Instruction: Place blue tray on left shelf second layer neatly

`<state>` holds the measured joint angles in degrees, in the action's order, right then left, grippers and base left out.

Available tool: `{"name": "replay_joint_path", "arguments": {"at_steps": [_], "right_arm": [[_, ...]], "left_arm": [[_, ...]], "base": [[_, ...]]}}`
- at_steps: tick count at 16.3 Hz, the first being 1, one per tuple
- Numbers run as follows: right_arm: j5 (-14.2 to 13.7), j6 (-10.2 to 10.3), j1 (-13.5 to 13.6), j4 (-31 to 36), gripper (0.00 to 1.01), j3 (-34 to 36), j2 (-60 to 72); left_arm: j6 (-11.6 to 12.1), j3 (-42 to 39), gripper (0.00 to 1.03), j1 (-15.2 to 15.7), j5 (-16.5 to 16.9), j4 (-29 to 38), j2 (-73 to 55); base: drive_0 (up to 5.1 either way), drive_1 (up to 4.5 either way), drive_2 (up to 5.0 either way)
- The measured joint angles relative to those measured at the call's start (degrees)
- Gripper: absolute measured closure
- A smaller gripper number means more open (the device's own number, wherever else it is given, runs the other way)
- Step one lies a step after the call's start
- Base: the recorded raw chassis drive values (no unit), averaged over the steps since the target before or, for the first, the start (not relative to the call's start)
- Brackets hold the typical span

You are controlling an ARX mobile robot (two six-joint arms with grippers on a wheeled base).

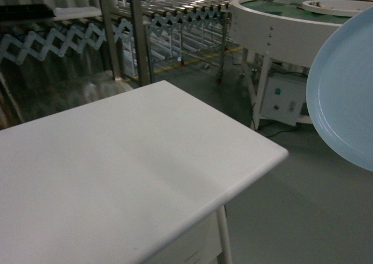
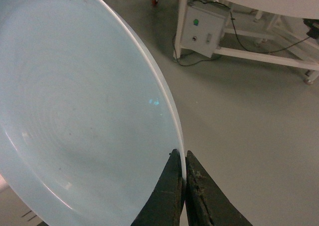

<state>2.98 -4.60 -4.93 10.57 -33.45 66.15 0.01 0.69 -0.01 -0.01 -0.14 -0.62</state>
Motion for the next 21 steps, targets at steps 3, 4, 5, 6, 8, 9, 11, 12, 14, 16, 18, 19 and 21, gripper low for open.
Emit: {"name": "replay_joint_path", "arguments": {"at_steps": [3,4,5,6,8,9,11,12,14,16,18,19,21], "right_arm": [[-0.04,0.0,-0.02,-0.07,0.99,0.0,-0.24],[-0.04,0.0,-0.02,-0.22,0.99,0.0,-0.24],[-0.04,0.0,-0.02,-0.09,0.99,0.0,-0.24],[-0.02,0.0,0.0,0.09,0.99,0.0,-0.26],[-0.02,0.0,0.0,0.0,0.99,0.0,-0.22],[0.0,0.0,0.0,0.0,0.99,0.0,-0.2],[-0.04,0.0,-0.07,-0.09,0.99,0.0,-0.22],[-0.04,0.0,-0.07,-0.07,0.99,0.0,-0.24],[-0.04,0.0,-0.07,-0.11,0.99,0.0,-0.24],[-0.02,0.0,-0.07,-0.07,0.99,0.0,-0.24],[-0.02,0.0,-0.07,-0.07,0.99,0.0,-0.22],[-0.02,0.0,-0.07,-0.02,0.99,0.0,-0.24],[-0.02,0.0,-0.07,-0.11,0.99,0.0,-0.24]], "left_arm": [[0.0,0.0,0.05,0.0,-0.04,0.04,0.0],[0.0,0.0,0.05,0.0,0.0,-0.24,0.0],[0.0,0.0,0.05,0.0,-0.02,-0.11,0.0],[0.0,0.0,0.05,0.0,-0.04,0.02,0.0],[0.0,0.0,0.05,0.0,-0.07,-0.11,0.0],[0.0,0.0,0.05,0.0,-0.02,-0.11,0.0],[0.0,0.0,0.05,-0.02,-0.04,-0.2,0.0],[0.0,0.0,0.05,-0.04,-0.02,-0.09,0.0],[0.0,0.0,0.05,-0.04,-0.04,-0.07,0.0],[0.0,0.0,0.05,-0.04,-0.04,-0.15,0.0],[0.0,0.0,0.05,-0.04,-0.02,-0.13,0.0],[0.0,0.0,0.05,-0.04,-0.02,-0.15,0.0],[0.0,0.0,0.05,-0.04,0.0,-0.02,0.0]], "base": [[2.8,-1.95,-5.4],[2.8,-1.95,-5.4],[2.8,-1.95,-5.4],[2.8,-1.95,-5.4],[2.8,-1.95,-5.4],[2.8,-1.95,-5.4],[2.8,-1.95,-5.4],[2.8,-1.95,-5.4],[2.8,-1.95,-5.4],[2.8,-1.95,-5.4],[2.8,-1.95,-5.4],[2.8,-1.95,-5.4],[2.8,-1.95,-5.4]]}}
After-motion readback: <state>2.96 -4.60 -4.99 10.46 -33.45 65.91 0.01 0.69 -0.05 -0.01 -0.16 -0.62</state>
